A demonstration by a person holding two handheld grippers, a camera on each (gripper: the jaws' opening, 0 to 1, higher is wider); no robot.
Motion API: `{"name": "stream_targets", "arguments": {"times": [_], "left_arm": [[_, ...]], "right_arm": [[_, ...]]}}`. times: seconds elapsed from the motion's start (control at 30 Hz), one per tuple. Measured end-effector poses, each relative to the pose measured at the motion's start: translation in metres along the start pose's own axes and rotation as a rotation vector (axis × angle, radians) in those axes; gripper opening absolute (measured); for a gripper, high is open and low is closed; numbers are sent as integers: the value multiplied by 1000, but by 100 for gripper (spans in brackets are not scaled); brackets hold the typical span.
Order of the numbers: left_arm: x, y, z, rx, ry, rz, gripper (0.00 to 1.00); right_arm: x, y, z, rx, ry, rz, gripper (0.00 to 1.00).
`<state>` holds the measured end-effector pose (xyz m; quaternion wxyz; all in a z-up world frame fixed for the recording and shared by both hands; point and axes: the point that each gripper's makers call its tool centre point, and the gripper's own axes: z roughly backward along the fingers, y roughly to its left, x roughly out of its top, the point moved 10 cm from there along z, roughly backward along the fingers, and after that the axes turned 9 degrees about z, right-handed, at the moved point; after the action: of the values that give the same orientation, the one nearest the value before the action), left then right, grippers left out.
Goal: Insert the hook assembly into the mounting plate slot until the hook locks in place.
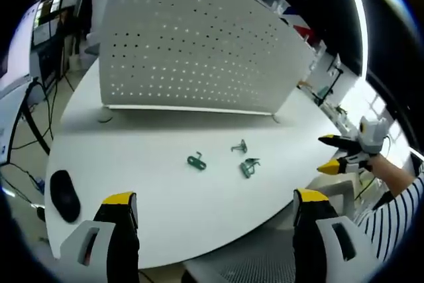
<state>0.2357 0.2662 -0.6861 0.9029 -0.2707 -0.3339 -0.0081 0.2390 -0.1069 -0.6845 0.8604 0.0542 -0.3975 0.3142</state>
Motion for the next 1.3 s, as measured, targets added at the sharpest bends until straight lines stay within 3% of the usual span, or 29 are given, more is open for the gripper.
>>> {"name": "stream_targets", "arguments": {"times": [0.67,1.3], "left_arm": [[-1,-3,-1,-2,7,-8,99],[-1,-2,-13,-25,30,-18,98]], "right_arm": [[-1,1,1,-4,10,6,82],[-12,5,10,-57,43,4,84]]}}
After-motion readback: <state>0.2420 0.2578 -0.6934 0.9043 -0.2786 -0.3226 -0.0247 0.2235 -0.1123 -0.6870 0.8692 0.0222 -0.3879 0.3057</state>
